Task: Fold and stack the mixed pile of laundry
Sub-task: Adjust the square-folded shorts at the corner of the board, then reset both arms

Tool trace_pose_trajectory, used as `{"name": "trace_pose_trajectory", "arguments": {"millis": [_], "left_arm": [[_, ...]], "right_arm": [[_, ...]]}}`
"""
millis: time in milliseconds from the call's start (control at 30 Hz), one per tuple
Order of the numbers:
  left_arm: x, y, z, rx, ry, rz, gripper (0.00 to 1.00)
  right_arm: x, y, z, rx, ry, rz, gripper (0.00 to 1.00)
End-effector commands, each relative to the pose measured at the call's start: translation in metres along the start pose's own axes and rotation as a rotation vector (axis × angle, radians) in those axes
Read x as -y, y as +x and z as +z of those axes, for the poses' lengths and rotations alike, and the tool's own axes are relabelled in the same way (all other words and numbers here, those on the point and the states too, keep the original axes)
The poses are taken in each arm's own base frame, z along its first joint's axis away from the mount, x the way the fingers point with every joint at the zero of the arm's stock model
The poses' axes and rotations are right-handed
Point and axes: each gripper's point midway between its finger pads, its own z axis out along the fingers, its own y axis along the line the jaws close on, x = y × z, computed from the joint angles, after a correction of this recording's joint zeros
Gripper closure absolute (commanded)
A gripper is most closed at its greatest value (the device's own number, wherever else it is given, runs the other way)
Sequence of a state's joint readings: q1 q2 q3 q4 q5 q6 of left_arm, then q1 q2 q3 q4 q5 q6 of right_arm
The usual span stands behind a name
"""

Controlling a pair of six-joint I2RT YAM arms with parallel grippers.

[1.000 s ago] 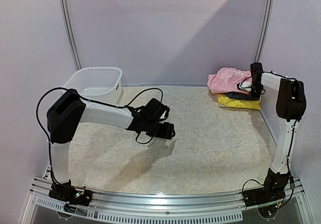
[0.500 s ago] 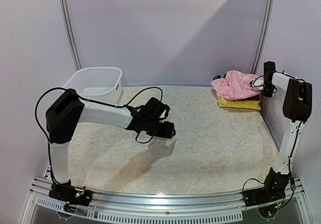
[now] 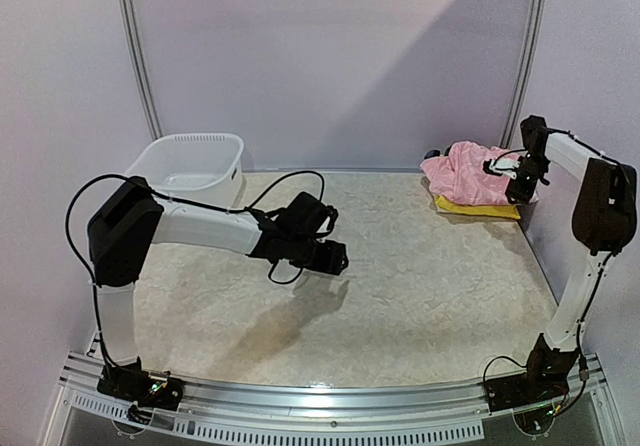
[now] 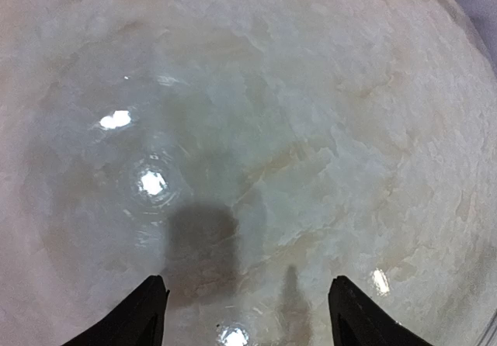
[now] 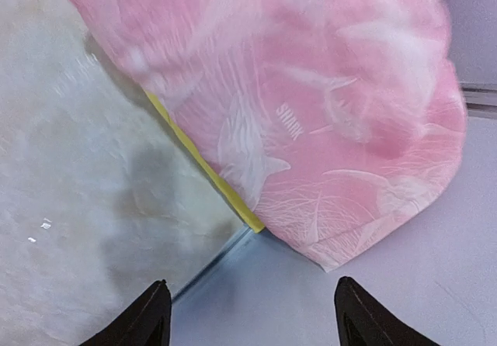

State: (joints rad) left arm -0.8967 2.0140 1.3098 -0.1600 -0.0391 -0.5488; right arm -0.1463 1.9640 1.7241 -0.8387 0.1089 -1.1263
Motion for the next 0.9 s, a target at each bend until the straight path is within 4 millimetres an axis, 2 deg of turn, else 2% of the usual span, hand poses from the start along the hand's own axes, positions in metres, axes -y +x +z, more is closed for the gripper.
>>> {"name": "trace_pose_trajectory", "arguments": {"millis": [0, 33, 67, 167, 200, 233, 300, 367, 433, 500, 700, 800, 867], "left_arm": [[0.003, -0.030, -0.034, 0.068, -0.075, 0.138, 0.25], [-0.002, -0.036, -0.040, 0.075, -0.114, 0.178, 0.24], [-0.004, -0.047, -0.048, 0.093, -0.152, 0.205, 0.22], [-0.016, -0.075, -0.077, 0.160, -0.276, 0.264, 0.14], [-0.019, -0.082, -0.086, 0.181, -0.308, 0.274, 0.05], [-0.022, -0.092, -0.097, 0.212, -0.337, 0.279, 0.01], [-0.028, -0.105, -0.116, 0.260, -0.378, 0.277, 0.00], [-0.035, -0.115, -0.134, 0.303, -0.407, 0.256, 0.00], [-0.042, -0.120, -0.146, 0.331, -0.410, 0.226, 0.01], [-0.050, -0.122, -0.153, 0.345, -0.401, 0.185, 0.00], [-0.077, -0.124, -0.150, 0.307, -0.389, 0.111, 0.01], [-0.079, -0.130, -0.150, 0.309, -0.409, 0.155, 0.00], [-0.078, -0.133, -0.147, 0.317, -0.412, 0.182, 0.00]], "right_arm": [[-0.020, -0.040, -0.078, 0.299, -0.117, 0.237, 0.13], [-0.025, -0.047, -0.085, 0.350, -0.141, 0.290, 0.03], [-0.027, -0.054, -0.101, 0.414, -0.143, 0.331, 0.01], [-0.040, -0.069, -0.126, 0.567, -0.203, 0.497, 0.01], [-0.045, -0.072, -0.128, 0.603, -0.233, 0.560, 0.01], [-0.049, -0.075, -0.135, 0.639, -0.246, 0.585, 0.01], [-0.057, -0.078, -0.143, 0.692, -0.276, 0.623, 0.01], [-0.050, -0.081, -0.148, 0.745, -0.222, 0.666, 0.01], [-0.050, -0.084, -0.162, 0.797, -0.224, 0.718, 0.01], [-0.054, -0.090, -0.180, 0.864, -0.234, 0.718, 0.01], [-0.070, -0.112, -0.202, 0.921, -0.256, 0.746, 0.01], [-0.078, -0.123, -0.201, 0.917, -0.308, 0.748, 0.01], [-0.074, -0.124, -0.194, 0.904, -0.300, 0.776, 0.01]]}}
